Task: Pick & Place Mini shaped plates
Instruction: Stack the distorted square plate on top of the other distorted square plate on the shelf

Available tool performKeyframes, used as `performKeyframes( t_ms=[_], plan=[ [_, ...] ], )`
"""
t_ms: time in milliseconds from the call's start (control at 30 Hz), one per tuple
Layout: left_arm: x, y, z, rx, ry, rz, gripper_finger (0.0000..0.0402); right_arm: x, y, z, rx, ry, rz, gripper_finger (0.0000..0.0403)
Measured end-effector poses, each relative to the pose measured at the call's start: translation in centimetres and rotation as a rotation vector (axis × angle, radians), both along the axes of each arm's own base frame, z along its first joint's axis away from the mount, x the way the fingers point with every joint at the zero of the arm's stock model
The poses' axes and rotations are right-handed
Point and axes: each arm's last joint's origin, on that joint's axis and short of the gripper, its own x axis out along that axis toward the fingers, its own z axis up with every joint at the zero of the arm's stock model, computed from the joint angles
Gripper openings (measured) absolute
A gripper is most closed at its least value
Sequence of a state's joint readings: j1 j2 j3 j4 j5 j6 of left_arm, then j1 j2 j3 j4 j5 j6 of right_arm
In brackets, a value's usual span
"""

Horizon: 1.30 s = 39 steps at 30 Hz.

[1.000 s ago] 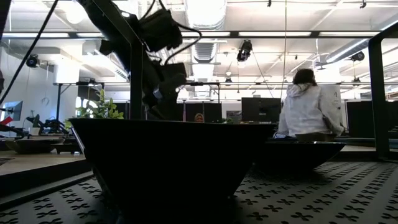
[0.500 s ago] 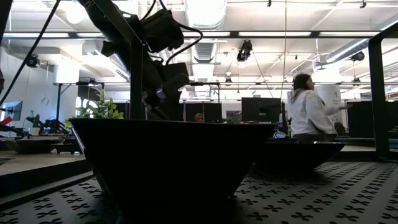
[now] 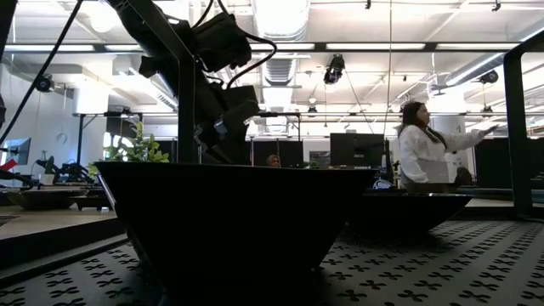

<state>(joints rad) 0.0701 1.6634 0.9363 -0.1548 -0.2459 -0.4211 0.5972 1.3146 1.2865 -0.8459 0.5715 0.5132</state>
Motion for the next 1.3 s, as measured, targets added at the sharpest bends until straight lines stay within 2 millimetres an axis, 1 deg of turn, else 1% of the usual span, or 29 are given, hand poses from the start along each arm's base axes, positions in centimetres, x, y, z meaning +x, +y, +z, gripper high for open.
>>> performKeyframes(
  t_ms=[133,300,633,867,1200,1300],
  plan=[
    [0.2,0.1,0.2,-0.023,-0.039,0.033,0.0099,-0.1,-0.1,0.2,0.0,-0.01,-0.006,0.0061],
    [0.2,0.1,0.2,-0.031,-0.048,0.044,0.0099,-0.2,-0.2,0.3,-0.012,-0.013,0.008,0.0059],
    [0.5,0.1,-0.9,-0.043,-0.021,0.055,0.0099,-0.2,-0.2,0.3,-0.047,-0.008,0.039,0.0059],
    [0.7,0.1,-2.3,-0.07,0.024,0.045,0.0099,-0.2,-0.2,0.4,-0.044,-0.011,0.039,0.0061],
    [0.9,-0.1,-2.5,-0.107,0.021,0.019,0.0098,-0.2,-0.1,0.4,-0.04,-0.015,0.04,0.0061],
    [0.9,-0.1,-2.5,-0.112,0.019,0.024,0.0088,-0.2,-0.1,0.4,-0.039,-0.016,0.04,0.0059]
  ],
)
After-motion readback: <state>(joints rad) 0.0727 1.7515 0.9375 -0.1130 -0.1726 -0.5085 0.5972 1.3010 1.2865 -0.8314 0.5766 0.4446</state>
